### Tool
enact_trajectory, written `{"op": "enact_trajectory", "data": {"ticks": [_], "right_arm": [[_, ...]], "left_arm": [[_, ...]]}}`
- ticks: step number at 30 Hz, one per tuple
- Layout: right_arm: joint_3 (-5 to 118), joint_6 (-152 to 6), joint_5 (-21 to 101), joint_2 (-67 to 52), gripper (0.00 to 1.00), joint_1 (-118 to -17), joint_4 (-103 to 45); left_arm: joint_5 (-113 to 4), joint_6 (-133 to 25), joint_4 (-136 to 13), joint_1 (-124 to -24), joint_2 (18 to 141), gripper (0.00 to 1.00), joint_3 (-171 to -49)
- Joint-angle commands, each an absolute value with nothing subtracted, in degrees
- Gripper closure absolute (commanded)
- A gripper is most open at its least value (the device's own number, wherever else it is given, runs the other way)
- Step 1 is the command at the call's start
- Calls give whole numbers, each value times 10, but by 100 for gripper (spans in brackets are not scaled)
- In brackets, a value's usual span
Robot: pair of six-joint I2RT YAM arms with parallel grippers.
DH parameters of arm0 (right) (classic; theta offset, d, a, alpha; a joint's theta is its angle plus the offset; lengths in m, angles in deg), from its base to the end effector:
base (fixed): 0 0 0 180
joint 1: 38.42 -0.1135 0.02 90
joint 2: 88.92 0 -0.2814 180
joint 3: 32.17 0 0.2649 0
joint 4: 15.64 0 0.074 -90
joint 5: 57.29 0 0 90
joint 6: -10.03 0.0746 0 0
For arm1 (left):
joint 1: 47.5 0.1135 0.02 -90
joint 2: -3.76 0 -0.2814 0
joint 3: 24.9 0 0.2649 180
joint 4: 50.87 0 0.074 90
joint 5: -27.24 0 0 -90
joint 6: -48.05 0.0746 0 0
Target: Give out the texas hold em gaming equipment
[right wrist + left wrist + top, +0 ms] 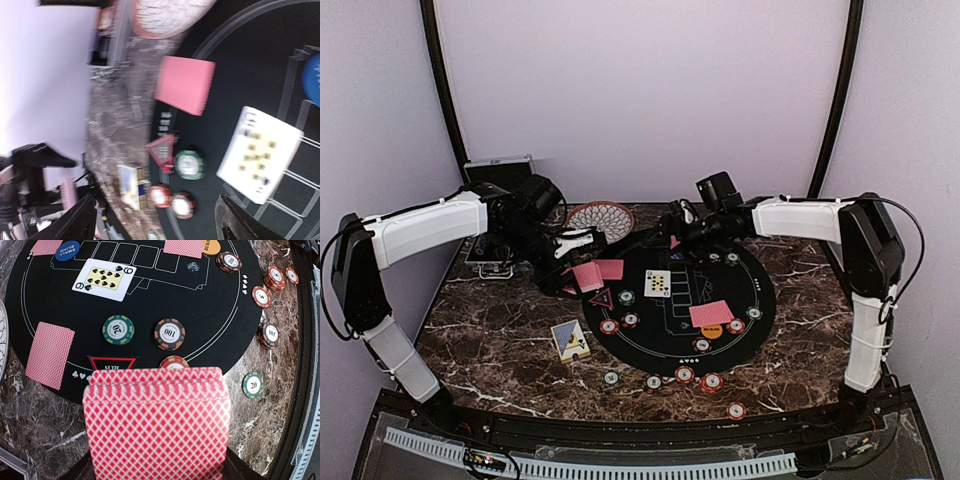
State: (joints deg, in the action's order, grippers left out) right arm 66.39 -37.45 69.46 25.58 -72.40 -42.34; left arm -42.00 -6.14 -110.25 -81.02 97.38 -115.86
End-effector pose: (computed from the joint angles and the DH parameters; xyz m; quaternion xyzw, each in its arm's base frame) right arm 0.3812 0.3108 0.2062 -0.0615 0.8761 0.4627 0.1206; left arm 0.2937 -0.2262 0.2551 0.5787 0.7603 -0.1701 0.2411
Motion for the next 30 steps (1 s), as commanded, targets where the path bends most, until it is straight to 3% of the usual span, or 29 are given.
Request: {"op": "enact_trajectory", "data": {"ticks": [1, 5, 30], "right_arm": [[657, -294, 799, 247, 15, -757, -313], [648, -236, 828, 254, 15, -781, -253], [757, -217, 871, 356, 15, -851, -259]], "left_arm": [[-406, -57, -1095, -808, 966, 100, -1182], [-408, -55, -1094, -808, 964, 100, -1184], [-397, -57, -1096, -808, 967, 100, -1198]]}}
